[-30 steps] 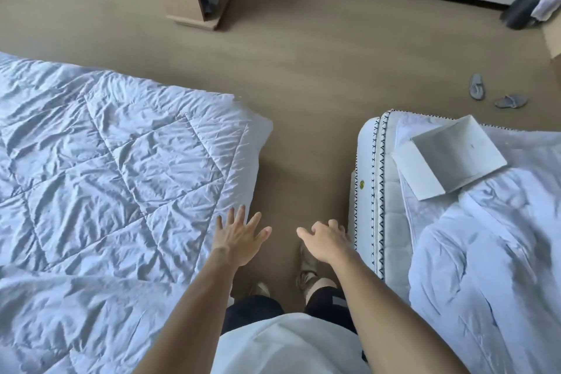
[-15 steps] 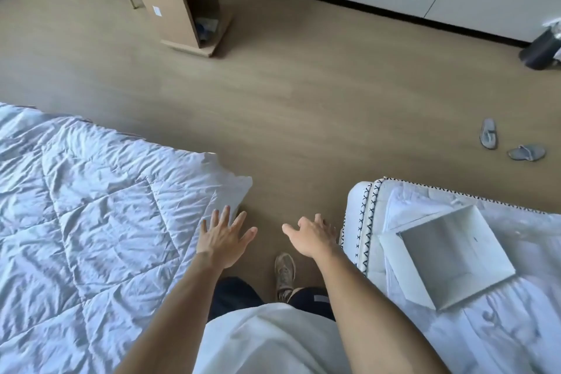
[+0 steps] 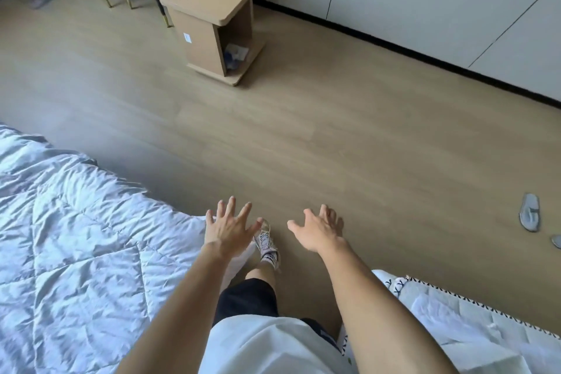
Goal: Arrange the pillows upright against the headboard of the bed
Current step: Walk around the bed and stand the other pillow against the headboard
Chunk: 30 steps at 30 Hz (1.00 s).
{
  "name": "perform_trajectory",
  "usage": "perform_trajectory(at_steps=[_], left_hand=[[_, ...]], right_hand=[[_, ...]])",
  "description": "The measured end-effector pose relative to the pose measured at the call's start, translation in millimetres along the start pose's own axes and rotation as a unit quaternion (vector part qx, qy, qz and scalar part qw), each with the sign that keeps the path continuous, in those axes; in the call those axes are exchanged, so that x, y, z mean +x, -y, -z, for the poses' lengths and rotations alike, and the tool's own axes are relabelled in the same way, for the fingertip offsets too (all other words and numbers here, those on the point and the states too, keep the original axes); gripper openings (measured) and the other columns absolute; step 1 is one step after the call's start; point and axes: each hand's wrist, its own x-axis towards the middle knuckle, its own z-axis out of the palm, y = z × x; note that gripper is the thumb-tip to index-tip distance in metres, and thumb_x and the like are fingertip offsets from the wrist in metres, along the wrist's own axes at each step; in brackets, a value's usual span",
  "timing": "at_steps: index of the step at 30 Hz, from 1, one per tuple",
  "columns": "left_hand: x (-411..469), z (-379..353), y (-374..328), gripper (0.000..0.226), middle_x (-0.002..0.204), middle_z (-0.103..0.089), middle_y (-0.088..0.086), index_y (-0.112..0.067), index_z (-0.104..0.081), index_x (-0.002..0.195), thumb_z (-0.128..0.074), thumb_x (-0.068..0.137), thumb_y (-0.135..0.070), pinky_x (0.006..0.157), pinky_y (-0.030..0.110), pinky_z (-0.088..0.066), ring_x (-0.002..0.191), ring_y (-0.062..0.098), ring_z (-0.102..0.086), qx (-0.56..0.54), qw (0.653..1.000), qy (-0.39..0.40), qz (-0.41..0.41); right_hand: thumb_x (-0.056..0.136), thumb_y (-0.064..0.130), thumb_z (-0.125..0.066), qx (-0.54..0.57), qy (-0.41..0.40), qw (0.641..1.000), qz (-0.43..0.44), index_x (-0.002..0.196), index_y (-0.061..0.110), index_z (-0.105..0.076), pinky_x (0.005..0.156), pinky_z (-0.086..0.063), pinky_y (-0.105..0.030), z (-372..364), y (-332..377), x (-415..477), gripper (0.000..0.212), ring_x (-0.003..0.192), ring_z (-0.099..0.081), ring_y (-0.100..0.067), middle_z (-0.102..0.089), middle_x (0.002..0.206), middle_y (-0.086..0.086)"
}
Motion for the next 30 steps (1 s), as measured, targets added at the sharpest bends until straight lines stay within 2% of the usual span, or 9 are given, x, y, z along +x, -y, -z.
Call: perform_trajectory(at_steps=[10,21,30], left_hand=[[157,154,39,0.071,0.168,-0.013,0.007,-0.039,-0.021,0.156,-0.019,0.094,-0.074,0.120,0.055,-0.014,0.154,0.031,-0.010,-0.075,0.991,-0.063,0.087],[286,256,117,0.072,0.166,-0.015,0.010,-0.038,-0.021,0.156,-0.015,0.094,-0.075,0.119,0.056,-0.016,0.153,0.032,-0.012,-0.110,0.970,-0.087,0.200],[401,345,184,0.073,0.167,-0.015,0.009,-0.038,-0.022,0.156,-0.015,0.093,-0.075,0.119,0.056,-0.017,0.152,0.033,-0.012,-0.155,0.931,-0.095,0.317]], right_hand=[[0.089,0.066,-0.037,-0.057,-0.027,0.992,0.106,0.140,0.024,-0.045,0.114,-0.017,-0.051,160,155,152,0.067,0.137,-0.026,-0.035,-0.034,0.143,-0.015],[0.087,0.068,-0.038,-0.156,-0.030,0.961,0.228,0.135,0.023,-0.050,0.109,-0.021,-0.051,244,312,294,0.067,0.132,-0.030,-0.036,-0.037,0.140,-0.015],[0.088,0.066,-0.036,-0.233,-0.014,0.916,0.326,0.137,0.021,-0.048,0.112,-0.017,-0.053,324,458,423,0.068,0.136,-0.028,-0.036,-0.034,0.146,-0.017]])
